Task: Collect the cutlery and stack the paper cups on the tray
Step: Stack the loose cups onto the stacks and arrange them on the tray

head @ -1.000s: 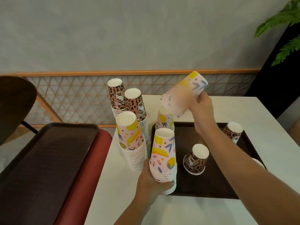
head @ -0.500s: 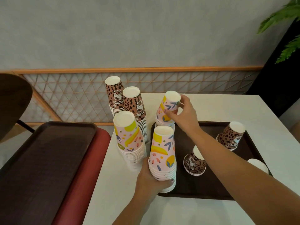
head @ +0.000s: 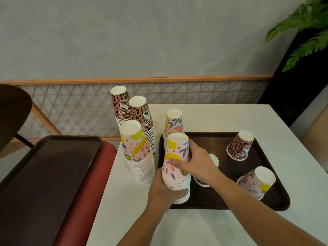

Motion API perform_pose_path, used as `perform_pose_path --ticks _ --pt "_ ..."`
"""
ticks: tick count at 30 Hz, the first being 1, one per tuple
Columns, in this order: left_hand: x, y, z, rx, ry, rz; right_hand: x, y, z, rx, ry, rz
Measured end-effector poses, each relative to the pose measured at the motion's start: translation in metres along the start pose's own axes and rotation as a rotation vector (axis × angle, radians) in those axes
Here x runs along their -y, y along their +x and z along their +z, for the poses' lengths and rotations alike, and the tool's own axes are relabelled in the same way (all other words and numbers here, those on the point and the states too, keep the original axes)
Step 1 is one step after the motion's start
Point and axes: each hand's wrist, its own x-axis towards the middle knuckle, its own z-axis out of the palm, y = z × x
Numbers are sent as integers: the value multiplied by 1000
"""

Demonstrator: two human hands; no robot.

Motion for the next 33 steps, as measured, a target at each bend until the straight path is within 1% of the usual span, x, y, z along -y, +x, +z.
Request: perform_pose_path --ticks 6,13,18,21,23,25,28,30,33 --pt "4 0 -1 -2 -3 -14 8 -1 -6 -103 -3 -24" --pt "4 2 -3 13 -2 -9 16 9 -15 -148 -1 -55" --pt "6 4 -4 8 22 -34 31 32 -29 -274 204 -52" --pt "7 5 -4 -1 23 -47 43 60 -41 -408 375 -66" --pt "7 6 -5 -3 8 -54 50 79 -48 -508 423 -109" --pt "6 7 -7 3 -20 -60 53 97 -49 -569 390 -164" --pt "6 10 -9 3 -48 -60 47 118 -39 -574 263 -210" --pt "4 12 -10 3 -54 -56 37 126 -30 -530 151 -192" --pt "2 14 -11 -3 -50 -53 21 128 -21 -400 -1 -145"
